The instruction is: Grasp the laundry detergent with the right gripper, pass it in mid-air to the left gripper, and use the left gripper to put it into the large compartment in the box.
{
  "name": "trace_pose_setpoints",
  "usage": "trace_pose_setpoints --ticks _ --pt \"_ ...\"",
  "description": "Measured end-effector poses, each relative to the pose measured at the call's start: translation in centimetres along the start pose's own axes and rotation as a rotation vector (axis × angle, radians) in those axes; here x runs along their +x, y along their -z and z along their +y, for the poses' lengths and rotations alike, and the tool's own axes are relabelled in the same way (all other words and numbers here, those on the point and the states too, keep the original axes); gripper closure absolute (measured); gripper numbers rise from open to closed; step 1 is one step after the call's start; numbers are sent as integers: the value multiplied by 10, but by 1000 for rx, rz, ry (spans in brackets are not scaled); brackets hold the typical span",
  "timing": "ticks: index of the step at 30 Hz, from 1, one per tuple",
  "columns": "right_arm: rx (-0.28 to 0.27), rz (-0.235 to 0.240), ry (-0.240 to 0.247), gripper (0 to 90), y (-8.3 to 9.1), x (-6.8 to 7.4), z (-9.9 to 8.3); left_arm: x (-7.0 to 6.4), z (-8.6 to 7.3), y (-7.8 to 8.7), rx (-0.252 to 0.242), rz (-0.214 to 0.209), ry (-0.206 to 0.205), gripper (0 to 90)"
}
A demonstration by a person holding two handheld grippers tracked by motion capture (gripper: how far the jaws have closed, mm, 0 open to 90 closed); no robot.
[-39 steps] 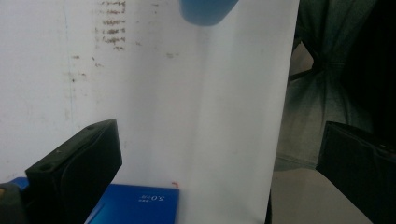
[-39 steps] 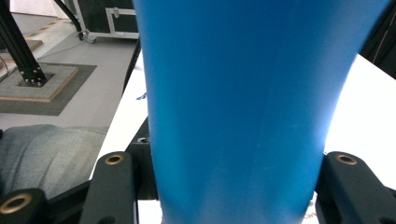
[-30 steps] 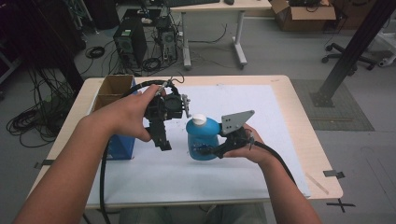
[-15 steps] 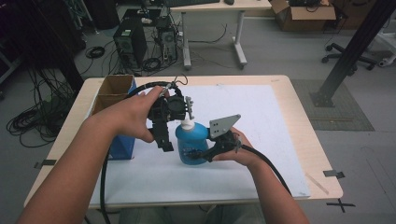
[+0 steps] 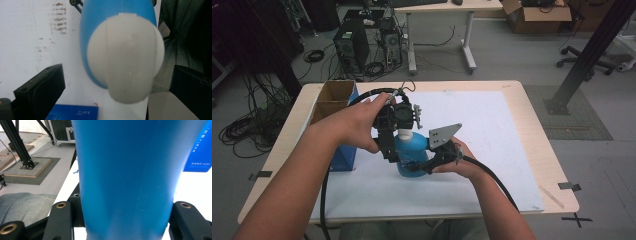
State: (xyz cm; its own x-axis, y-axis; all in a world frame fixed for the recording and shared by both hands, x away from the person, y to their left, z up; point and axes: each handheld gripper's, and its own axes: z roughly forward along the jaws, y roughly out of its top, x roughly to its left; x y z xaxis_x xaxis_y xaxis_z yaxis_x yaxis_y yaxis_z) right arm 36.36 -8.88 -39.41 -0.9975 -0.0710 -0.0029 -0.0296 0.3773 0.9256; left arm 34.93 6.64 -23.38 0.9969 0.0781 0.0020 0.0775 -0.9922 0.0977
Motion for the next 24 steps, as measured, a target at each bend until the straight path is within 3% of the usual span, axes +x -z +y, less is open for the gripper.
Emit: trace_pose_setpoints --ticks 24 --pt "-14 7 18 446 -12 -1 10 -2 11 -6 -2 22 -27 1"
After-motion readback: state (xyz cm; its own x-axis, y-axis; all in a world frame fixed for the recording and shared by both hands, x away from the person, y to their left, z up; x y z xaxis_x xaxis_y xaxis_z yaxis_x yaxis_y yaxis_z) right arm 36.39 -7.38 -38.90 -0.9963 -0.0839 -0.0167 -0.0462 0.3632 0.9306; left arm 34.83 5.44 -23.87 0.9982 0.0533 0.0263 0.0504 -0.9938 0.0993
